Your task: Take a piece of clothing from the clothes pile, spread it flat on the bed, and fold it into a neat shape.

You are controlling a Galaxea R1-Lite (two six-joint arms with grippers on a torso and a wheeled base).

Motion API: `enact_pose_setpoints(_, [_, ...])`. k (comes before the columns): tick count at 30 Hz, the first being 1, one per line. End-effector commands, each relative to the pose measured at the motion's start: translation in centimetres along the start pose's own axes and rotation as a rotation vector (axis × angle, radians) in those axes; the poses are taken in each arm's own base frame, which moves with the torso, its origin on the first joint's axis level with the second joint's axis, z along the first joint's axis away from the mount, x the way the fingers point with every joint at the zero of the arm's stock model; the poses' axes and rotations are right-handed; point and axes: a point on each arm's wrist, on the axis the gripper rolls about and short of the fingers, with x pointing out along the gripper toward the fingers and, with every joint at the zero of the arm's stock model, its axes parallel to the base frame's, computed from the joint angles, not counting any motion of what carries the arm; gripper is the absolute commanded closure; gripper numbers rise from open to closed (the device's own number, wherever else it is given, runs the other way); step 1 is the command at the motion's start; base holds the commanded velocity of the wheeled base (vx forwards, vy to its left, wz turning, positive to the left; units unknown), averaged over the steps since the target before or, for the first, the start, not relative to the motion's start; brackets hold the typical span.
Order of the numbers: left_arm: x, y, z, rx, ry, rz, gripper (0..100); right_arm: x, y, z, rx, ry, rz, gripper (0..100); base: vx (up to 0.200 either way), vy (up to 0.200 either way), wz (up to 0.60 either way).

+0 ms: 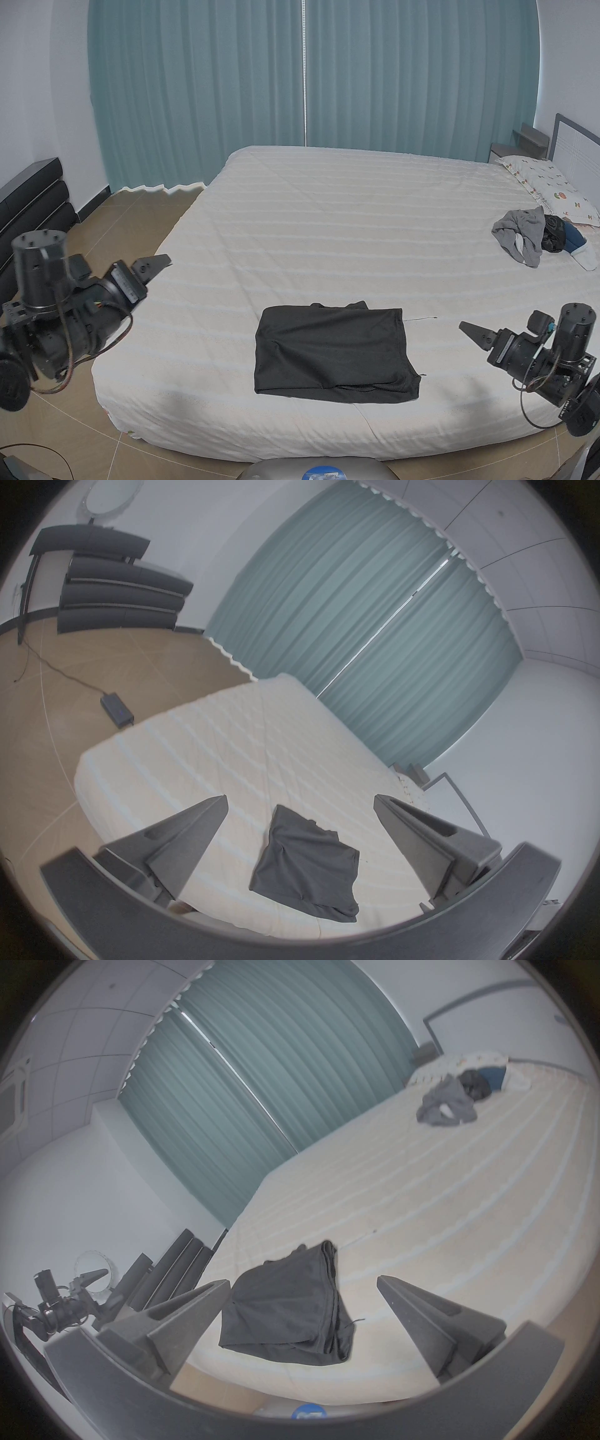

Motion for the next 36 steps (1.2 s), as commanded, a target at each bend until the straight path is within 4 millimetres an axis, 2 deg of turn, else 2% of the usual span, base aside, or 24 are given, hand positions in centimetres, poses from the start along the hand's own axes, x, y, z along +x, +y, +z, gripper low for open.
enact_pose_setpoints(1, [-10.4, 2.8, 0.8, 0.066, -0.240, -0.049, 0, -9.0, 0.8, 2.3, -0.162, -0.238, 0.020, 0, 0.000, 0.000, 0.00])
enact_pose_setpoints(6, [-14.3, 5.0, 0.0, 0.200, -0.310, -0.010, 0, -13.1, 0.6, 2.3, -0.234, -0.272, -0.012, 0, 0.000, 0.000, 0.00])
enact_pose_setpoints(10, [-15.9, 6.1, -0.2, 0.272, -0.384, 0.065, 0, -16.0, 0.6, 2.1, -0.236, -0.249, -0.027, 0, 0.000, 0.000, 0.00])
enact_pose_setpoints(11, [-16.0, 6.1, -0.2, 0.278, -0.388, 0.067, 0, -16.2, 0.6, 2.1, -0.236, -0.248, -0.027, 0, 0.000, 0.000, 0.00])
enact_pose_setpoints(14, [-17.8, 7.1, -0.6, 0.352, -0.444, 0.116, 0, -18.4, 0.4, 1.5, -0.254, -0.256, -0.036, 0, 0.000, 0.000, 0.00])
enact_pose_setpoints(18, [-19.1, 8.1, -1.5, 0.437, -0.493, 0.225, 0, -19.5, -0.1, 0.6, -0.288, -0.284, -0.086, 0, 0.000, 0.000, 0.00])
enact_pose_setpoints(19, [-20.2, 8.6, -2.2, 0.475, -0.530, 0.285, 0, -20.0, -0.3, 0.1, -0.316, -0.302, -0.109, 0, 0.000, 0.000, 0.00])
enact_pose_setpoints(25, [-22.3, 9.5, -3.4, 0.565, -0.632, 0.310, 0, -21.6, -0.4, -0.7, -0.333, -0.293, -0.133, 0, 0.000, 0.000, 0.00])
enact_pose_setpoints(29, [-22.6, 9.3, -3.3, 0.555, -0.663, 0.316, 0, -22.8, -0.7, -1.5, -0.361, -0.296, -0.129, 0, 0.000, 0.000, 0.00])
enact_pose_setpoints(32, [-23.2, 9.4, -4.2, 0.572, -0.715, 0.400, 0, -23.1, -0.7, -1.6, -0.402, -0.326, -0.188, 0, 0.000, 0.000, 0.00])
enact_pose_setpoints(36, [-23.6, 9.7, -4.7, 0.625, -0.727, 0.398, 0, -23.7, -0.4, -2.2, -0.445, -0.376, -0.201, 0, 0.000, 0.000, 0.00])
